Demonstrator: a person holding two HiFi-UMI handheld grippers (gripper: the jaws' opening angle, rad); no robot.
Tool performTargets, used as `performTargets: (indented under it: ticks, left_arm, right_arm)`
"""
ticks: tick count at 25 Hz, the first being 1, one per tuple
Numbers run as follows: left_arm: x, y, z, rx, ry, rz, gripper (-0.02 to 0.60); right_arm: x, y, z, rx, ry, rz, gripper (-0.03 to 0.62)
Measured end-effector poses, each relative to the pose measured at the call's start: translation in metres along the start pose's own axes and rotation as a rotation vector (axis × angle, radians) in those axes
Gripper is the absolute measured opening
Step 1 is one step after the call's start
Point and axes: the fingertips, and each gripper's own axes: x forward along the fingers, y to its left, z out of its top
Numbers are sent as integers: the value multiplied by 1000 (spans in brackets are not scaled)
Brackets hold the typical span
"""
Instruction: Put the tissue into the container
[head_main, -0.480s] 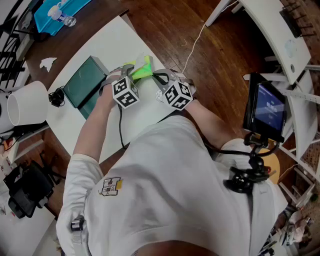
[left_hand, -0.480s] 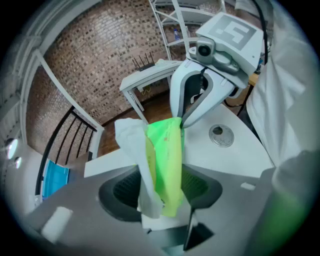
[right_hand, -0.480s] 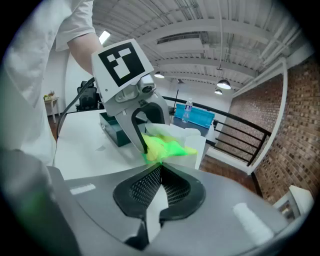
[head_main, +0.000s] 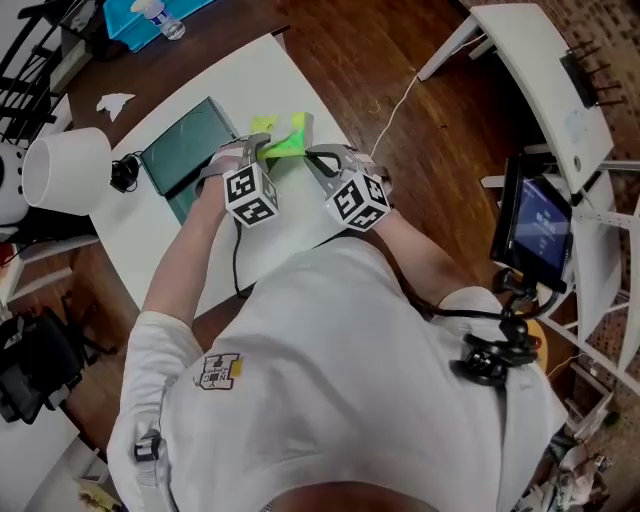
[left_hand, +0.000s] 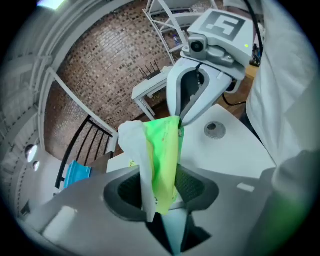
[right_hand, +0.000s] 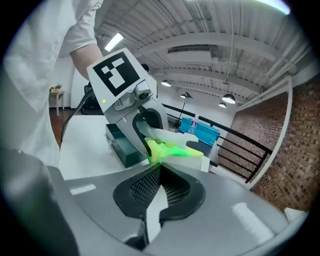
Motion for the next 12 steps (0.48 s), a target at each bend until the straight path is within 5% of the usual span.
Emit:
performTargets:
  ticks: [6, 12]
  left_arm:
    - [-72, -1, -60, -126, 118, 139, 169]
    - [-91, -34, -142, -269, 252, 105, 169]
  right_arm:
    - [22, 45, 65, -97, -127, 131, 0]
    - [75, 110, 83, -155, -110, 332, 0]
